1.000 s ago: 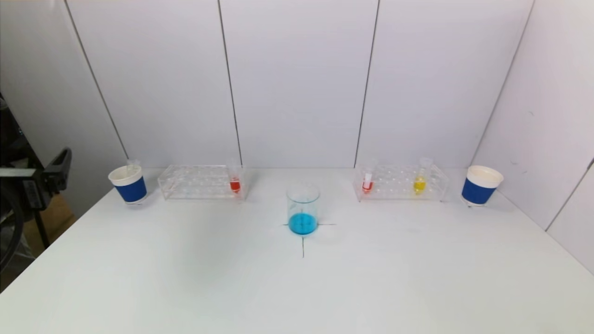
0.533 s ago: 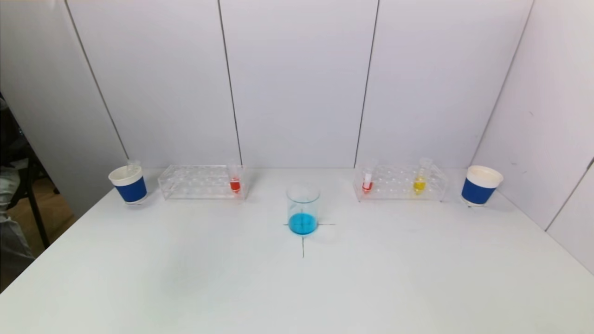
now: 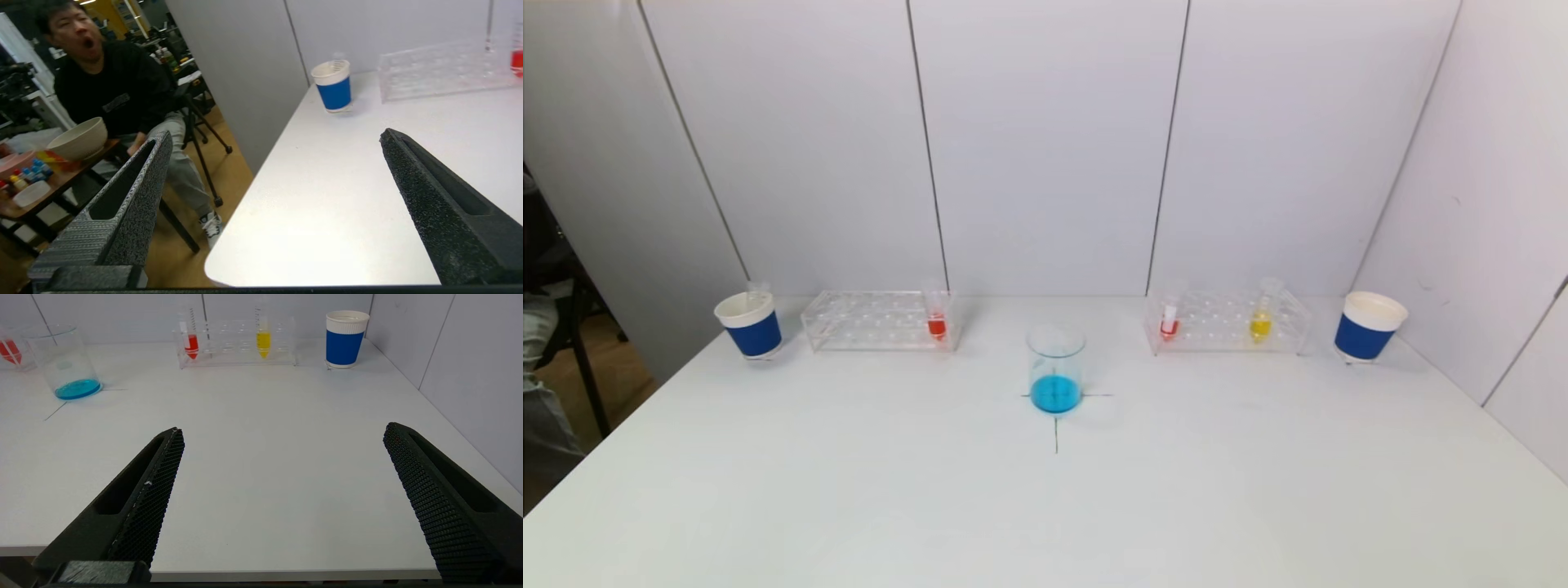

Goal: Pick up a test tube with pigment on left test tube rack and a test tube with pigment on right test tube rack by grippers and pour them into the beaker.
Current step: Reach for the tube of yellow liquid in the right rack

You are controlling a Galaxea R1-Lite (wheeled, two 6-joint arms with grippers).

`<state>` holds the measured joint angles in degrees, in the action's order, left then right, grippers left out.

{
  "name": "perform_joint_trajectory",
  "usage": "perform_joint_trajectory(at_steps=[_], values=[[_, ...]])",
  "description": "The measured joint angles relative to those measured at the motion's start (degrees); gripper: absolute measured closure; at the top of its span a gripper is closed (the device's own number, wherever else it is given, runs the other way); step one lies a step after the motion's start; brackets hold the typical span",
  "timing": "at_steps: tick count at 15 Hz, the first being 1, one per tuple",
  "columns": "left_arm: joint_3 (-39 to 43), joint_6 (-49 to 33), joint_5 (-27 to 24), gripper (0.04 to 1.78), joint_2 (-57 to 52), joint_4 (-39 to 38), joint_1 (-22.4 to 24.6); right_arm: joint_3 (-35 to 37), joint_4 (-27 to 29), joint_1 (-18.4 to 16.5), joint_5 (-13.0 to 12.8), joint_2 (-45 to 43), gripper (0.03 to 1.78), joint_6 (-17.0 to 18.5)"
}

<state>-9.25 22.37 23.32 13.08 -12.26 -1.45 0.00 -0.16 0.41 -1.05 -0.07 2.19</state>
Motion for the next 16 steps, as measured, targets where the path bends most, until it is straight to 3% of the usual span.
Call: perform_joint_trajectory(at_steps=[5,11,16], values=[[4.3,-7.2,-10.6,0.05,-9.9,12.4,0.9,0.0,0.0,0.0,0.0,0.0,0.04,0.0],[8.0,-16.2,-23.6,0.05,-13.1,13.2,1.0,0.0,0.0,0.0,0.0,0.0,0.04,0.0],[9.2,-17.1,-24.6,0.05,-13.1,12.5,1.0,0.0,0.0,0.0,0.0,0.0,0.04,0.0]])
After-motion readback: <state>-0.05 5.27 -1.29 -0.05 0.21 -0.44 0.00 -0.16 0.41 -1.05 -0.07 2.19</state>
